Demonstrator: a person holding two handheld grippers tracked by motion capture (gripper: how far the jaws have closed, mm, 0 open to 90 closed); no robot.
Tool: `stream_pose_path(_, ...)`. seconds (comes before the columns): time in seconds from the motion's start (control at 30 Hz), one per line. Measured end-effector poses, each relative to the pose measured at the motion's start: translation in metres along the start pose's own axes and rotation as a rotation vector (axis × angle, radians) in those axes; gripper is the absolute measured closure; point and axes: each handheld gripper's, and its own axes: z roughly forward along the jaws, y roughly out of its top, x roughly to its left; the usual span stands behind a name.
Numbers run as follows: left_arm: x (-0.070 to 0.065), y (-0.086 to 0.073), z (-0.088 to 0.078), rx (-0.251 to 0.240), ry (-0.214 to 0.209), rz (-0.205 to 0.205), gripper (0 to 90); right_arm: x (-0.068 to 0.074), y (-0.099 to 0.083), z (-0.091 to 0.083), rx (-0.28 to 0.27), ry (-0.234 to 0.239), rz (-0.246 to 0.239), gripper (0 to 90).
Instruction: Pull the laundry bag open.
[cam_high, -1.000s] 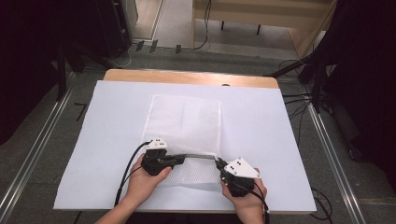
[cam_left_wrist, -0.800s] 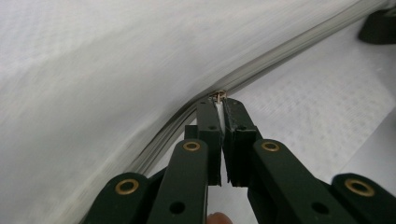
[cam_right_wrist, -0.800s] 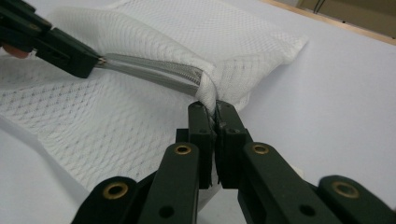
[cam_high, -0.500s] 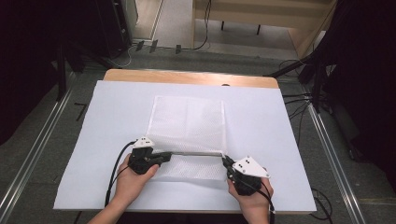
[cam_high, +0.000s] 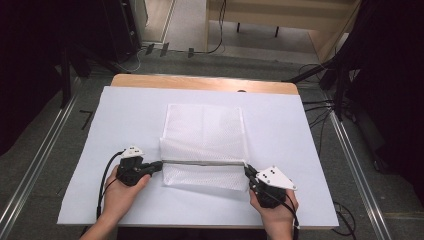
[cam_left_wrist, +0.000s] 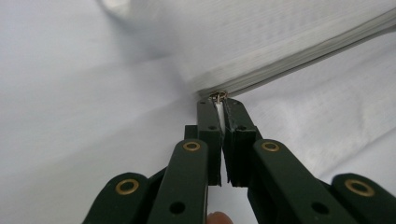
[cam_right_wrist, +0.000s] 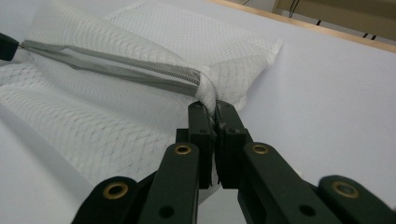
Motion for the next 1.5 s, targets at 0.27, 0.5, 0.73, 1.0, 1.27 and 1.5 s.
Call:
stream_pose_path(0.27, 0.009, -0.006, -0.014, -0.078, -0.024, 0.0, 73.0, 0.004, 0.001, 0.0, -0.009, 0.011, -0.018, 88.0)
stream_pose_path(0.5, 0.029, -0.012, -0.043, -0.231, 0.045, -0.063, 27.9, -0.003, -0.002, -0.003, -0.038, 0.062, -0.005, 72.4)
stream_pose_path(0.73, 0.045, -0.016, -0.067, -0.315, 0.083, -0.072, 13.3, -0.009, 0.001, -0.004, -0.042, 0.03, 0.028, 26.1)
stream_pose_path(1.0, 0.05, -0.019, -0.065, -0.296, 0.079, -0.066, 13.0, -0.026, -0.003, -0.004, -0.019, 0.005, 0.055, 13.2)
stream_pose_path(1.27, 0.058, -0.022, -0.066, -0.294, 0.105, -0.07, 12.9, -0.05, -0.009, -0.01, -0.027, -0.018, 0.101, 12.5)
stream_pose_path(1.5, 0.068, -0.025, -0.069, -0.299, 0.122, -0.088, 12.5, -0.073, -0.016, -0.015, -0.027, -0.047, 0.135, 12.6)
